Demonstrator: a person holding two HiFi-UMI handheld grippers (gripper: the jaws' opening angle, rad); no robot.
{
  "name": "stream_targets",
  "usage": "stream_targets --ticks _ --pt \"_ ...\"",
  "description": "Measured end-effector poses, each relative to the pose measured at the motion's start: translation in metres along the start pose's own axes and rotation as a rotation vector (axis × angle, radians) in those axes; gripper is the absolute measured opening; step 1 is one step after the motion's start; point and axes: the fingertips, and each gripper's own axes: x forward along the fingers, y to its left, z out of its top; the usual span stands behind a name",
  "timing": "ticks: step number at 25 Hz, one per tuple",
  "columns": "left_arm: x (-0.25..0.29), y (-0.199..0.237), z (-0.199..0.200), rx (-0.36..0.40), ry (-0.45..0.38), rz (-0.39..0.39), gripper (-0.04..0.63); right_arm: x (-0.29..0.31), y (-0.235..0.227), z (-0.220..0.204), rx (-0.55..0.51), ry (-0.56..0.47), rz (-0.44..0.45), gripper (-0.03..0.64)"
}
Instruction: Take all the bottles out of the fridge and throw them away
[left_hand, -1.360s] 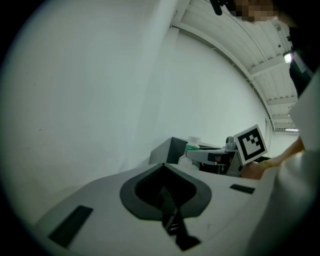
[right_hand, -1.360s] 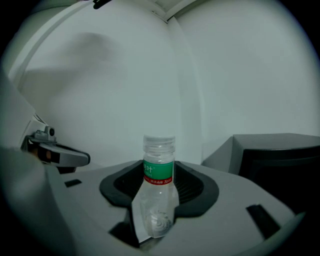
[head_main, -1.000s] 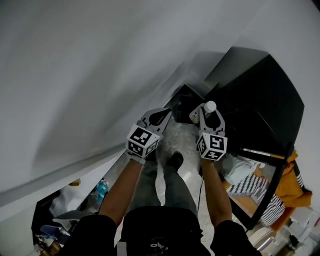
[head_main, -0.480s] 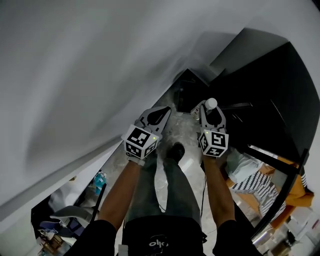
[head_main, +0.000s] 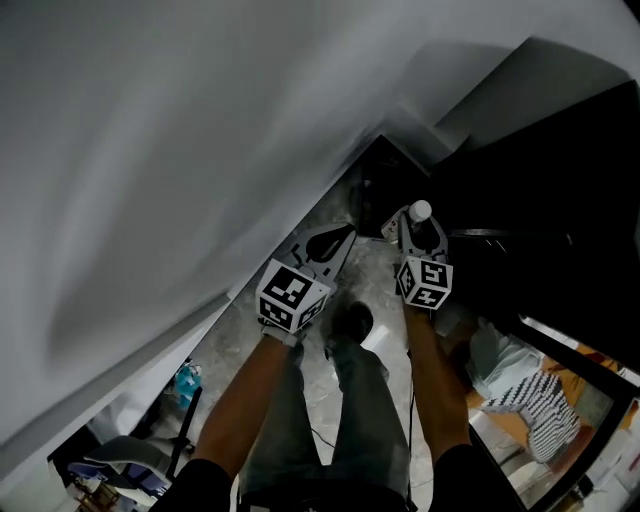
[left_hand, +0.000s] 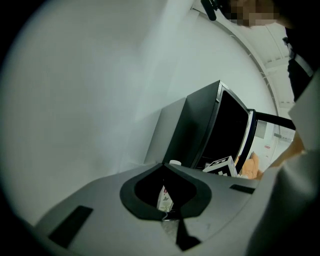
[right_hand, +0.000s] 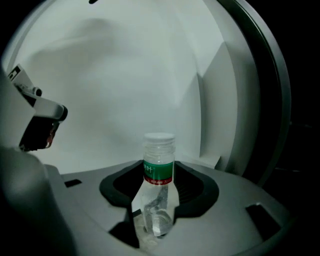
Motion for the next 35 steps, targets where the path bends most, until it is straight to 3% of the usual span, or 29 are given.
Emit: stream_targets --ticks 10,21,28,35 --pt "0.044 0.042 -0.084 0.028 0.008 -0.025 0.006 0.077 -0.036 -0.119 0.008 0.062 -0.05 0.195" --pt "0.054 0.056 -0.095 0.053 0.007 -0.045 0.006 0.098 -0.054 -0.173 -0.007 0.161 -0.111 0.186" --pt "0.045 0.045 -0.075 0.042 0.014 -0.062 0.006 0.064 -0.052 -0.154 0.015 0.167 -0.132 0.178" --pt "0.013 0.011 -0.014 0.025 0.041 -0.095 0.006 -0.013 -0.026 -0.062 0.043 0.109 -0.148 0.081"
